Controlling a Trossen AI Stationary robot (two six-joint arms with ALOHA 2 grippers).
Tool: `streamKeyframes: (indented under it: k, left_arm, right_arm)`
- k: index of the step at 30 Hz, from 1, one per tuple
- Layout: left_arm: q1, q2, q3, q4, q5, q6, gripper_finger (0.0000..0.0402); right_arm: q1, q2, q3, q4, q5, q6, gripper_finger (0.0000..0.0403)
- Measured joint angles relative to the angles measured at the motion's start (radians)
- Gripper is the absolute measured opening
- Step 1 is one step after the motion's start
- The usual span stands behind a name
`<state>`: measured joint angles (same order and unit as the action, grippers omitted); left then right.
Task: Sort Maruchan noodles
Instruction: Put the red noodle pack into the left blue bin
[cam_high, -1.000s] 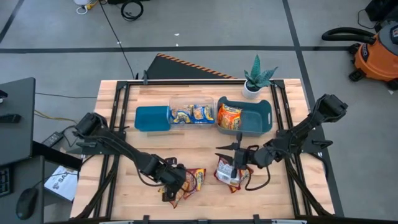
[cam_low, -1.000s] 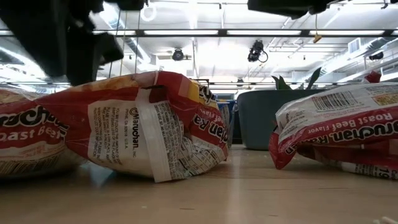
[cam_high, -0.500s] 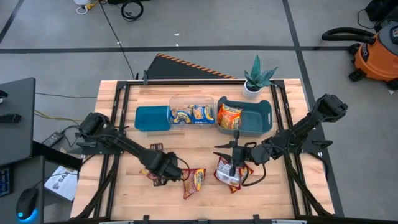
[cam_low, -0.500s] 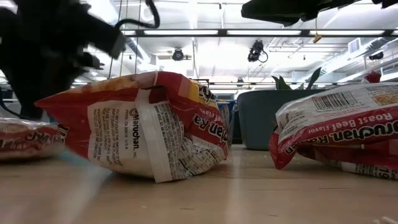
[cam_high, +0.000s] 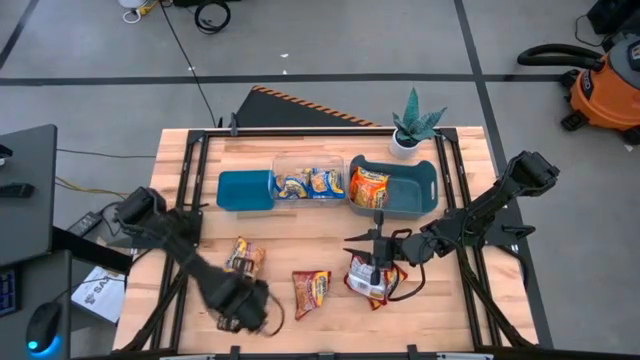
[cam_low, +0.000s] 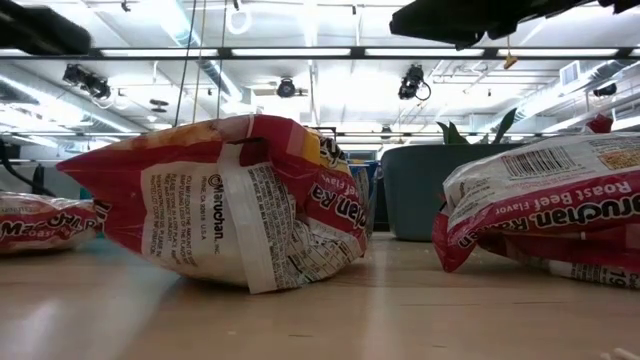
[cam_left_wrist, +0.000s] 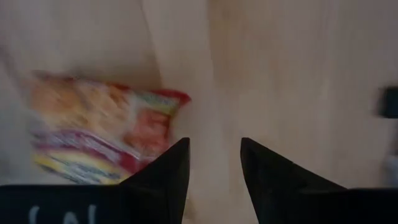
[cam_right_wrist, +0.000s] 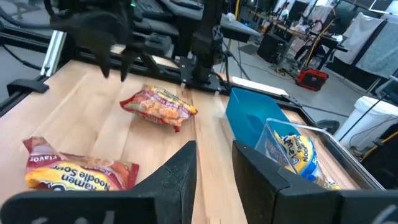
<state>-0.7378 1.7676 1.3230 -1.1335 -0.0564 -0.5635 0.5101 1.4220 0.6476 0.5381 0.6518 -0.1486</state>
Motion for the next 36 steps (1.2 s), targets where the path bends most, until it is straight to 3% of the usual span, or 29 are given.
streamKeyframes:
  k: [5,7,11,16,23,28,32,36]
  left_arm:
    - [-0.132,0.000,-0.040,0.060,-0.290,0.099,0.0148]
    - [-0.159,0.000,-0.066,0.099,-0.345,0.105,0.0148]
    - [-0.181,0.000,-0.121,0.153,-0.384,0.125,0.0148]
    - [-0.182,0.000,-0.190,0.201,-0.431,0.114,0.0149]
    - [-0.180,0.000,-0.270,0.317,-0.432,0.357,0.0148]
    - [-0.167,0.000,-0.310,0.308,-0.407,0.377,0.0147]
    - [-0.167,0.000,-0.333,0.309,-0.444,0.378,0.0129]
    - [-0.162,0.000,-0.346,0.301,-0.452,0.329,0.0086]
  right_arm:
    - [-0.002,0.000,0.000,-0.001,0.000,-0.005,0.0109]
    - [-0.009,0.000,0.000,0.003,0.000,-0.010,0.0109]
    - [-0.030,0.000,0.000,0.010,-0.013,-0.008,0.0109]
    - [-0.059,0.000,0.000,0.010,-0.104,0.020,0.0109]
    - [-0.068,0.000,0.000,0.008,-0.135,0.041,0.0109]
    - [-0.068,0.000,0.000,0.007,-0.138,0.041,0.0109]
    - [-0.068,0.000,0.000,0.007,-0.156,0.041,0.0109]
    - [-0.068,0.000,0.000,0.007,-0.156,0.041,0.0109]
